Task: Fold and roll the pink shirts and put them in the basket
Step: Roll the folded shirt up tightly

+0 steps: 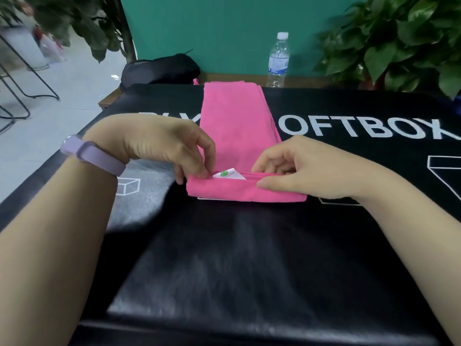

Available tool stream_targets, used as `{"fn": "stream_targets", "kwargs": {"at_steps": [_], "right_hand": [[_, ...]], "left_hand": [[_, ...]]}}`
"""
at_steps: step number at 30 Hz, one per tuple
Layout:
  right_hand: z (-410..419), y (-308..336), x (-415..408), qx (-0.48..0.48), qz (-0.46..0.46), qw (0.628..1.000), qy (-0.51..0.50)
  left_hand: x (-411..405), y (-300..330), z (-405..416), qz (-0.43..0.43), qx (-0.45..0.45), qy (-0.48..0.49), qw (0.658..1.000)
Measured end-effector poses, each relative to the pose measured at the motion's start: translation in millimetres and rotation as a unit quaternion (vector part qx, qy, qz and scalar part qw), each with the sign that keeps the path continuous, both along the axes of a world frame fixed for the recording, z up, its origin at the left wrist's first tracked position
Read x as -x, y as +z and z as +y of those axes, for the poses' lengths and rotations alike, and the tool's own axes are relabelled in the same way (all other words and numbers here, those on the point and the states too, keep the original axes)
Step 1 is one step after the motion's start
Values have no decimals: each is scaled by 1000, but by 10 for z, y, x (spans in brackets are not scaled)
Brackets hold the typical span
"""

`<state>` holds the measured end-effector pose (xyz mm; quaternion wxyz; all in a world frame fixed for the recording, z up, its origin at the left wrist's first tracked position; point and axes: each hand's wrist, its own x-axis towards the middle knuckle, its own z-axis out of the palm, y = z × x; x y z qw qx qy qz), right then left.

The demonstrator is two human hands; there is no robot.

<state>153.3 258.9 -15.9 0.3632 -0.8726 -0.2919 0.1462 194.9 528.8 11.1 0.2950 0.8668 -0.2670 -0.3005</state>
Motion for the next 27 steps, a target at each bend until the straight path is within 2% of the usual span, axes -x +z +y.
{"fn": "stream_targets", "kwargs": {"at_steps": [3,7,11,14,21,24,27], "right_hand": [[-10,-20,-16,27,-33,999,-22],[-5,-35,-8,61,-64,996,-30],[-15,-12,4,81,-113,990,-22],[7,-5,24,96,-146,985,-10],[14,14,34,123,-153,981,1],[-44,32,42,117,-115,986,-15],[-83,55,69,156,-106,982,-22]], "left_hand": [[27,-10,-21,-7,-27,8,1000],[45,-55,-99,-77,-90,4,993],[64,-67,-109,-126,-76,9,989],[99,-62,-154,-127,-76,-16,989],[206,-32,-292,-88,-95,-42,991],[233,-49,-336,-102,-87,-35,990],[230,-111,-374,-134,-91,-20,987]]}}
